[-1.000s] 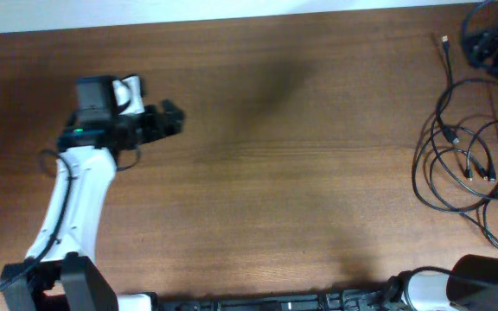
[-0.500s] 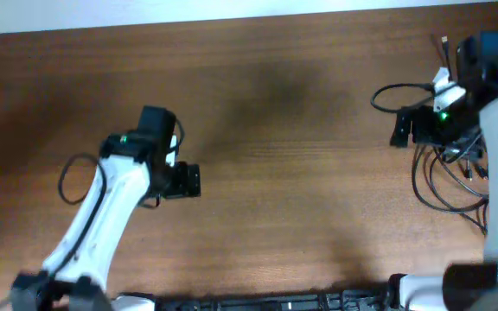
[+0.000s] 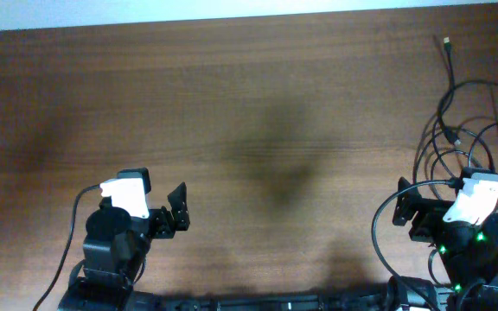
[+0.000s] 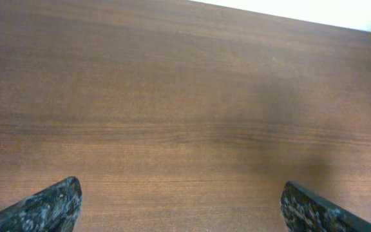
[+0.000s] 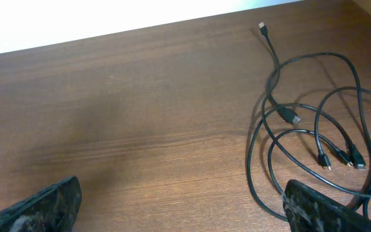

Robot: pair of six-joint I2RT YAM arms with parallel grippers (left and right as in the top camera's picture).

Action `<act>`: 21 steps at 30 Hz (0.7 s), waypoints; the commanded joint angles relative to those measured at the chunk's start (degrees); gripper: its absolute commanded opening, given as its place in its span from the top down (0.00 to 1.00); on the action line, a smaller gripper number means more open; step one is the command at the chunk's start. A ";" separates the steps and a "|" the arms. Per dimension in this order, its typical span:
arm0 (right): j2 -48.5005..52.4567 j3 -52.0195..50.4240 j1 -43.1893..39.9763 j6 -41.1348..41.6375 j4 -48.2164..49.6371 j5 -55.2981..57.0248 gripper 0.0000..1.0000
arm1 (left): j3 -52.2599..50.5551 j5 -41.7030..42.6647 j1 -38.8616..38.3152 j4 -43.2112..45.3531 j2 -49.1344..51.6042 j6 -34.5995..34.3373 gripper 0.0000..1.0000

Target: Untangle cables

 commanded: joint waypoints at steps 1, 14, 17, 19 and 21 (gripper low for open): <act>-0.07 -0.50 0.26 0.24 0.17 0.48 0.02 | -0.39 -0.37 0.20 -2.36 -0.24 0.68 0.01; -19.30 -19.58 10.12 -0.83 9.42 6.43 0.01 | -0.39 -0.37 0.20 -7.65 -0.24 0.68 0.01; -23.61 -29.46 10.78 -0.83 24.26 2.95 0.01 | -0.39 -0.37 0.20 -7.65 -0.24 0.68 0.01; -23.61 -33.18 10.78 -0.83 33.66 1.27 0.01 | -0.39 -0.37 0.20 -7.65 -0.24 0.68 0.01; -23.61 -36.46 10.78 -0.83 41.20 -0.04 0.01 | -0.39 -0.37 0.20 -7.65 -0.24 0.68 0.01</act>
